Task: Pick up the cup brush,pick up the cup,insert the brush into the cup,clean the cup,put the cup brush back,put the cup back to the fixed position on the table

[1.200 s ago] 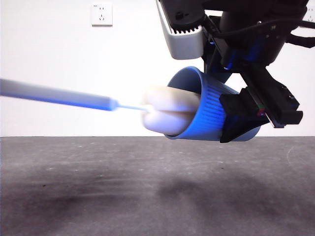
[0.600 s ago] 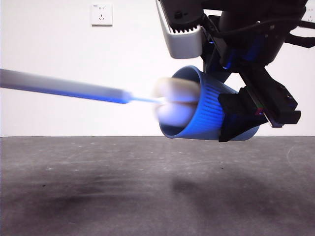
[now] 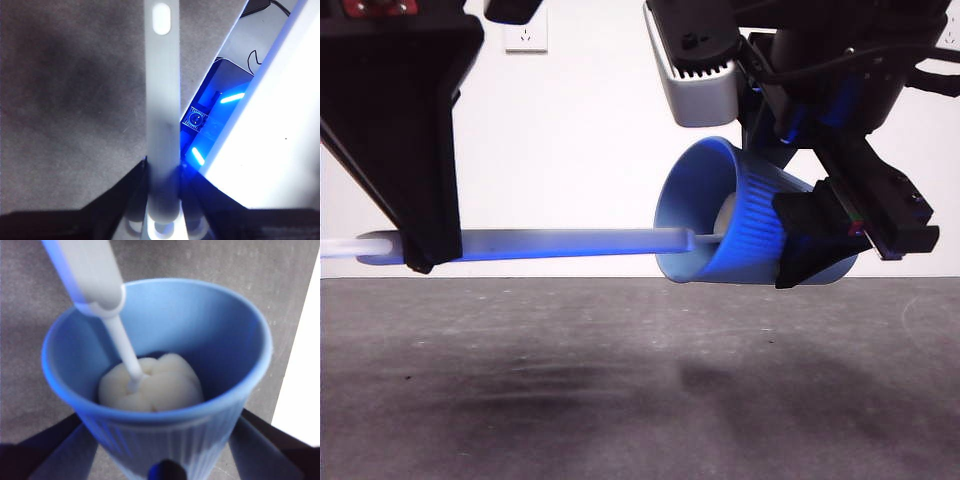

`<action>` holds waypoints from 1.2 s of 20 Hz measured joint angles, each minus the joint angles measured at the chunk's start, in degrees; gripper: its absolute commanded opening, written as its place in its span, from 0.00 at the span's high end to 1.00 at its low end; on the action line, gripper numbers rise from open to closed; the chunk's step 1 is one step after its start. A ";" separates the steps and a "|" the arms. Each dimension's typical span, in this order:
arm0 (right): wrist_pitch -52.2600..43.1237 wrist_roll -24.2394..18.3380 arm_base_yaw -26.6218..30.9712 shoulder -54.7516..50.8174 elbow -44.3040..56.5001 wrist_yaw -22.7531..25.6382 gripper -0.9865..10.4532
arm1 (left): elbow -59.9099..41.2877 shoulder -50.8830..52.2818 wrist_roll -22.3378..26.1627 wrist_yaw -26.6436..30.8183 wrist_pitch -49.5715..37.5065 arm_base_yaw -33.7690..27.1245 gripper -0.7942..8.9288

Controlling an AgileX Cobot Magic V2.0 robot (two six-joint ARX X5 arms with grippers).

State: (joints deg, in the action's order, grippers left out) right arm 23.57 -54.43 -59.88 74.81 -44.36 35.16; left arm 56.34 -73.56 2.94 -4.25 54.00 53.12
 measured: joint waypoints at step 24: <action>-0.87 8.15 -0.13 -0.07 0.00 -0.39 0.93 | 0.02 21.81 -5.75 5.60 22.71 0.00 0.93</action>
State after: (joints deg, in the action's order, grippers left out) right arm 22.70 -46.28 -60.01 74.74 -44.36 34.76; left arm 56.36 -51.75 -2.81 1.34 76.71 53.12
